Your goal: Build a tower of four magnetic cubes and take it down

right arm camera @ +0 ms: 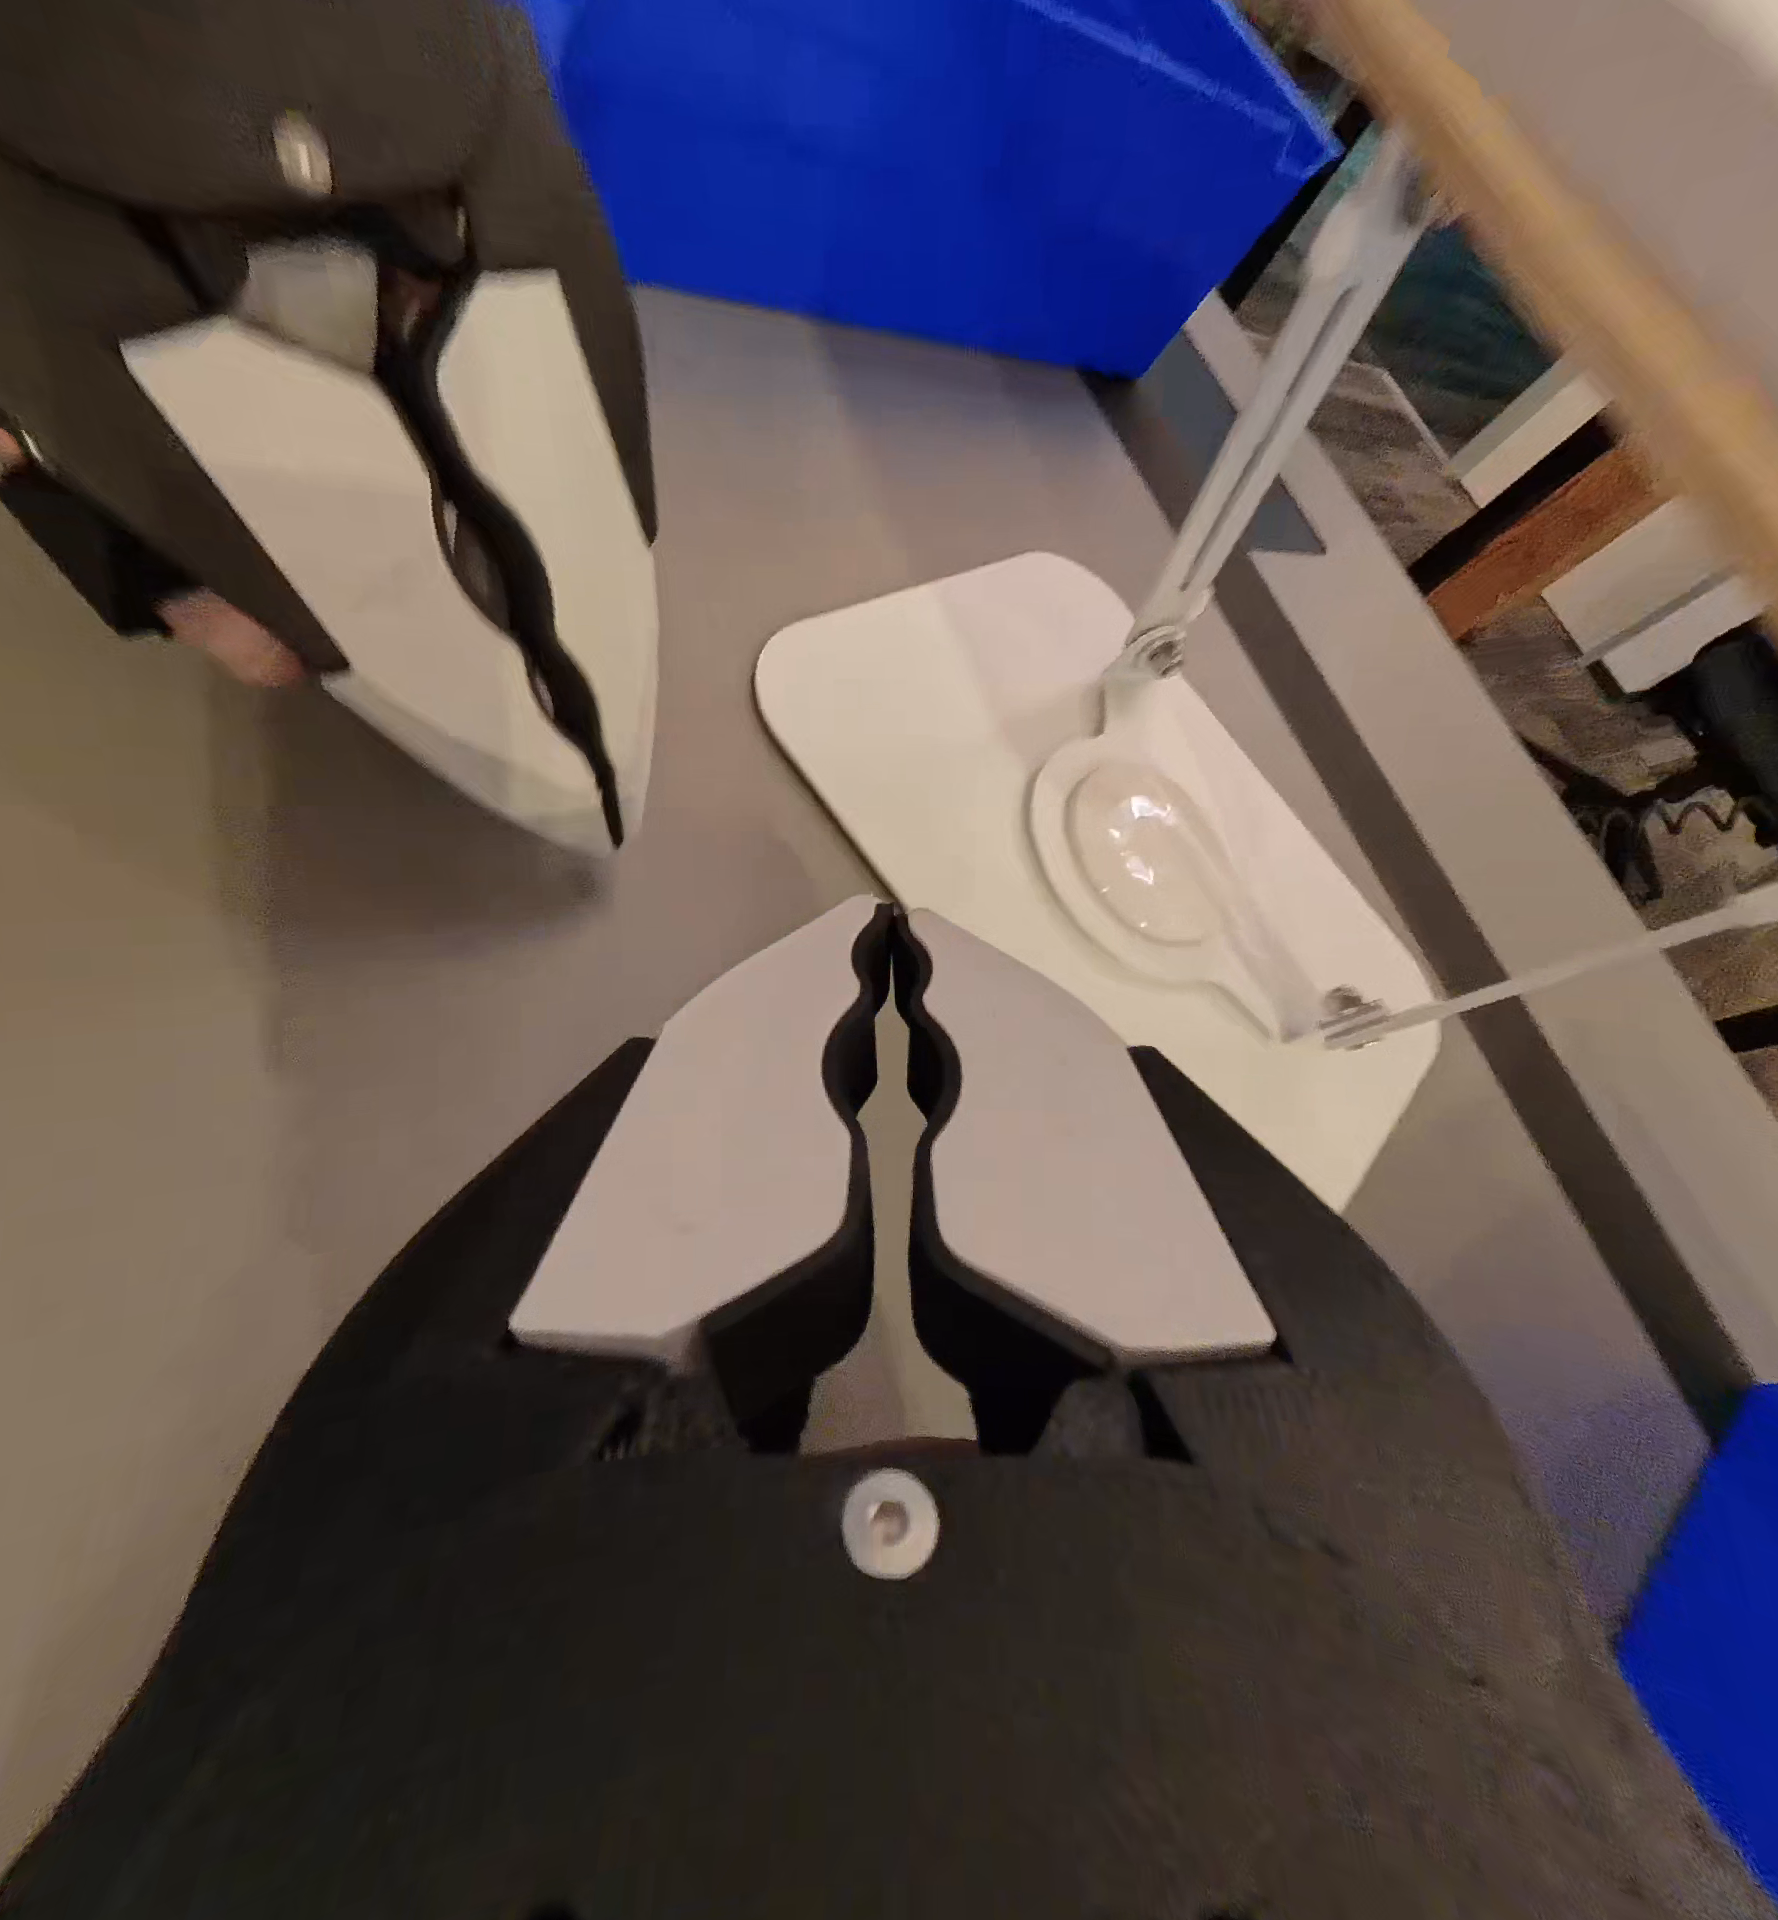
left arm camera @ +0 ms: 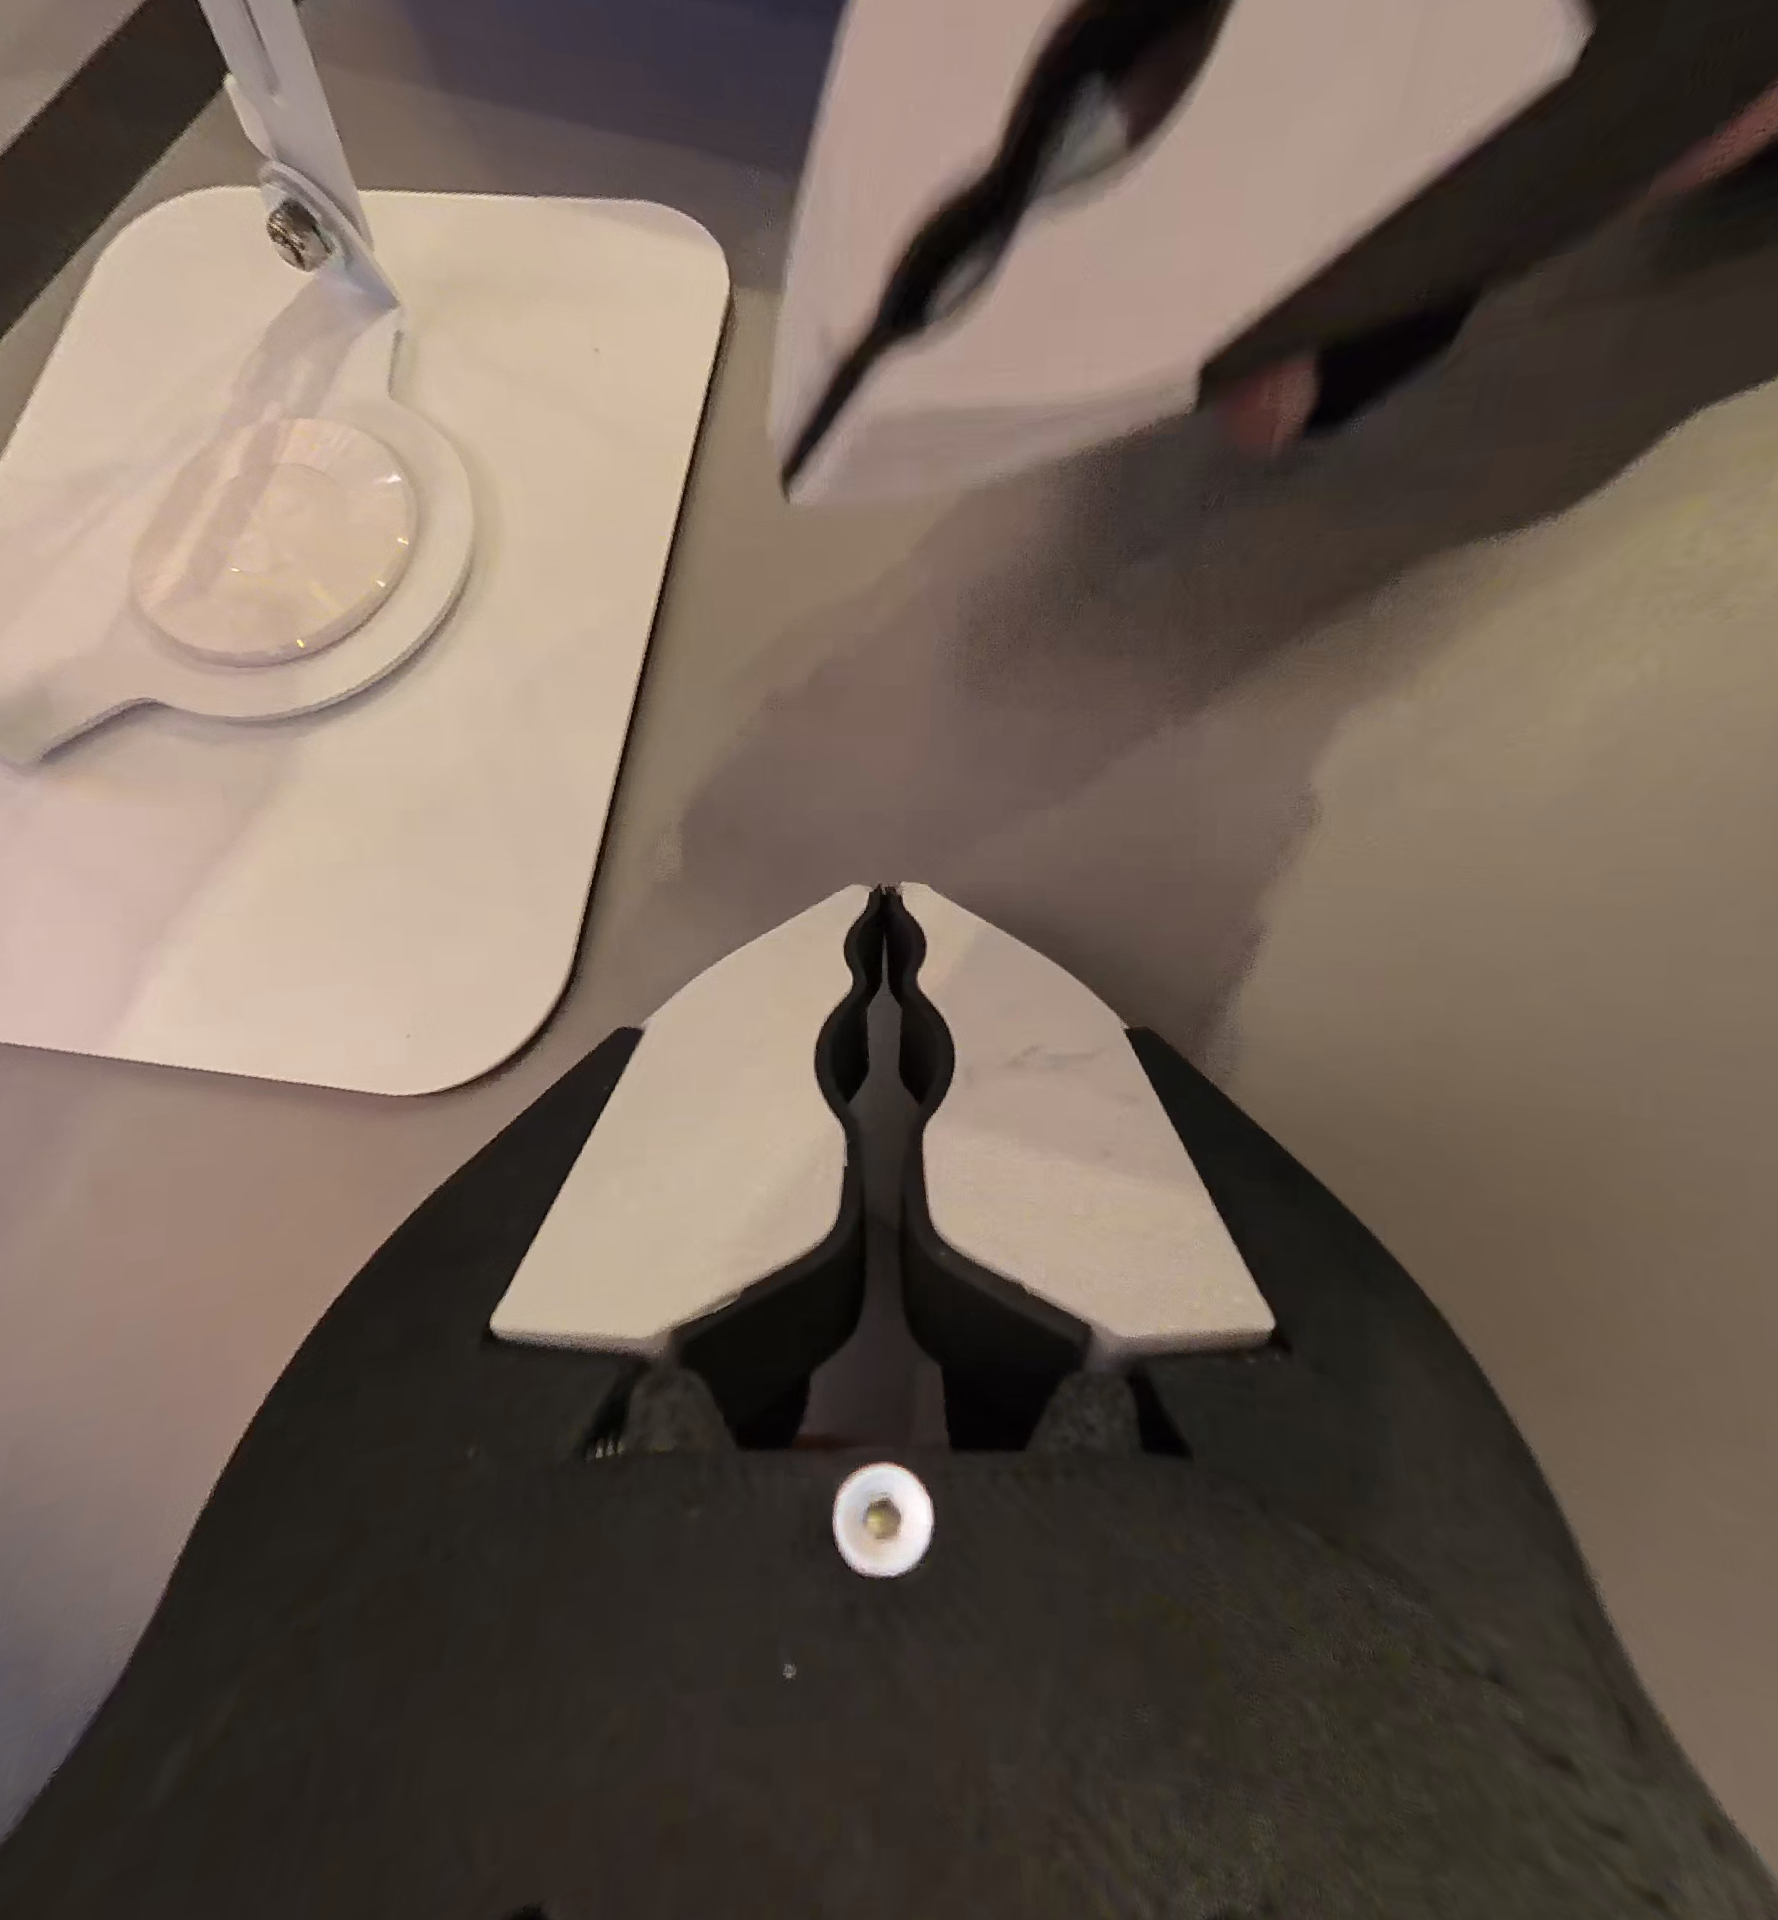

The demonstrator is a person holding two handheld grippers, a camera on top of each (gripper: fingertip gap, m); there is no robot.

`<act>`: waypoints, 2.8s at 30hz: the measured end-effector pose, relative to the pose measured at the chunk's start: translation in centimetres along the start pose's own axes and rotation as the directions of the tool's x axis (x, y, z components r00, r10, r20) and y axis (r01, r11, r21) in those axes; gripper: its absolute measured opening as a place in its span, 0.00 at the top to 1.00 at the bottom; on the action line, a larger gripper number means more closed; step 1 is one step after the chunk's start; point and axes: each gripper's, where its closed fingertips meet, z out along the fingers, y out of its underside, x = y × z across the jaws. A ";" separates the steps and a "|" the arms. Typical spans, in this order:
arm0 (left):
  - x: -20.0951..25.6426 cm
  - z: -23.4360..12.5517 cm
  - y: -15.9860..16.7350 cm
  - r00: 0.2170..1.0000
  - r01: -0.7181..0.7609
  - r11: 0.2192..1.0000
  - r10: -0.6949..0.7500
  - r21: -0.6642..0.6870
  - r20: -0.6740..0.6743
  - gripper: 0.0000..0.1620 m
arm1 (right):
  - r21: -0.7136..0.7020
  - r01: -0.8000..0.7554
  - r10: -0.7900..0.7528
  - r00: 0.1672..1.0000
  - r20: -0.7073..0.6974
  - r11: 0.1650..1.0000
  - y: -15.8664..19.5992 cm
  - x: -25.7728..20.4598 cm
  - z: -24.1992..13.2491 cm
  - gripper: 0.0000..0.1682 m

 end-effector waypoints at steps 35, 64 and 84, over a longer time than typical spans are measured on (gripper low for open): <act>-0.1 0.3 0.1 0.998 -0.038 0.999 0.039 -0.021 0.039 0.99 | 0.057 0.053 -0.044 0.988 -0.147 0.997 0.6 -0.8 -1.5 1.00; -1.6 0.1 -0.4 0.985 -0.056 0.998 0.054 0.007 0.164 1.00 | 0.022 0.018 -0.013 0.976 -0.215 1.000 1.3 1.1 -1.1 1.00; -3.6 -1.1 -1.2 0.953 -0.050 0.995 0.023 0.081 0.303 1.00 | 0.026 -0.013 0.020 0.967 -0.255 1.000 1.0 1.6 -1.3 1.00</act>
